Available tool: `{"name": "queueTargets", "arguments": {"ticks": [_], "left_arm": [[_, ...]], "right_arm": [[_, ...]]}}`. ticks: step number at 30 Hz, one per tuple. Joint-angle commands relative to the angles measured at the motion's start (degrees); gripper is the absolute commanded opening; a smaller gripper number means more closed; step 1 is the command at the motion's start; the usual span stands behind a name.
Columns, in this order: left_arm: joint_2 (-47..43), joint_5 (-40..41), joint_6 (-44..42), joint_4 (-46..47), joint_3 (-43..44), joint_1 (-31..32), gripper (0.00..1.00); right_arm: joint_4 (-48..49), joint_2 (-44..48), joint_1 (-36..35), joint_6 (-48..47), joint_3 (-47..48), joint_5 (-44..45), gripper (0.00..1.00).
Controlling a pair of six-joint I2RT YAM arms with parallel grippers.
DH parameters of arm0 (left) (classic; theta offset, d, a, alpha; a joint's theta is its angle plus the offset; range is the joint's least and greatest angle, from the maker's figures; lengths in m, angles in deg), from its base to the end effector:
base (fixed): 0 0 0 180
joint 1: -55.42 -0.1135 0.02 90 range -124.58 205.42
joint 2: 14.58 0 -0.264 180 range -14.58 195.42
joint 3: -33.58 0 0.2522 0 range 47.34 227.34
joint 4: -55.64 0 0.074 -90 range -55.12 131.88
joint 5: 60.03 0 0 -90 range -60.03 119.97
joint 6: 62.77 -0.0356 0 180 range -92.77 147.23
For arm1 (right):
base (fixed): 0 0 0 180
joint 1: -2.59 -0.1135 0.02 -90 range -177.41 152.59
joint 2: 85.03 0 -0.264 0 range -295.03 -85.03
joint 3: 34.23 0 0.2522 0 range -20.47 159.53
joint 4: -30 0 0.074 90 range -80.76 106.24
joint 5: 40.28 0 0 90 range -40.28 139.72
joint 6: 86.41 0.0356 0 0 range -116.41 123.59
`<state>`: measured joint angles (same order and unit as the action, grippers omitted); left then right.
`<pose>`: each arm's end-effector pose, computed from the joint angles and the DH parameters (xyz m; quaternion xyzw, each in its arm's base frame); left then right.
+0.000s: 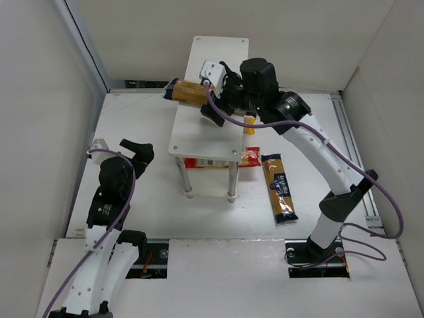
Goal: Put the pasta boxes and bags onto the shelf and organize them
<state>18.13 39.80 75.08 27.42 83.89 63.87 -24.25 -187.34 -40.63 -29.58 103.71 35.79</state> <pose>0.1448 -0.0154 0.3123 -0.3100 0.7034 -0.2421 0.5921 0.2741 0.2693 0.4837 -0.5541 0.5899 0.1488 0.5682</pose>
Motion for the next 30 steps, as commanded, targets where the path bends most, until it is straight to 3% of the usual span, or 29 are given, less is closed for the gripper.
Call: {"name": "queueTargets", "arguments": {"ticks": [1,5,8,11,16,22,24,30], "left_arm": [[-3.5,-0.1,0.6,-3.0,4.7,-0.4,1.00],[-5.5,-4.5,-2.9,-3.6,8.3,-0.4,1.00],[-4.4,-4.2,-3.6,-6.0,10.8,-0.4,1.00],[-2.7,-3.4,-3.6,-4.8,9.0,-0.4,1.00],[7.0,-9.6,-4.3,-0.8,7.6,-0.4,1.00],[16.9,-5.3,-5.1,3.9,6.9,-0.4,1.00],[20.9,-5.3,-7.2,7.5,6.9,-0.4,1.00],[33.6,-0.2,-10.2,3.5,19.3,-0.4,1.00]], "right_arm": [[10.2,8.2,-0.4,8.1,-3.9,5.2,1.00],[16.0,15.8,2.1,16.8,-12.3,14.2,1.00],[16.5,22.6,8.1,26.8,-20.4,16.9,1.00],[16.0,30.3,17.4,34.5,-32.3,16.9,1.00],[11.8,38.9,30.7,36.8,-48.7,16.1,1.00],[12.6,42.0,32.9,36.8,-70.0,10.5,1.00],[14.0,38.5,31.5,35.9,-75.0,6.9,1.00],[14.3,27.7,26.6,34.4,-75.7,10.4,1.00]]}}
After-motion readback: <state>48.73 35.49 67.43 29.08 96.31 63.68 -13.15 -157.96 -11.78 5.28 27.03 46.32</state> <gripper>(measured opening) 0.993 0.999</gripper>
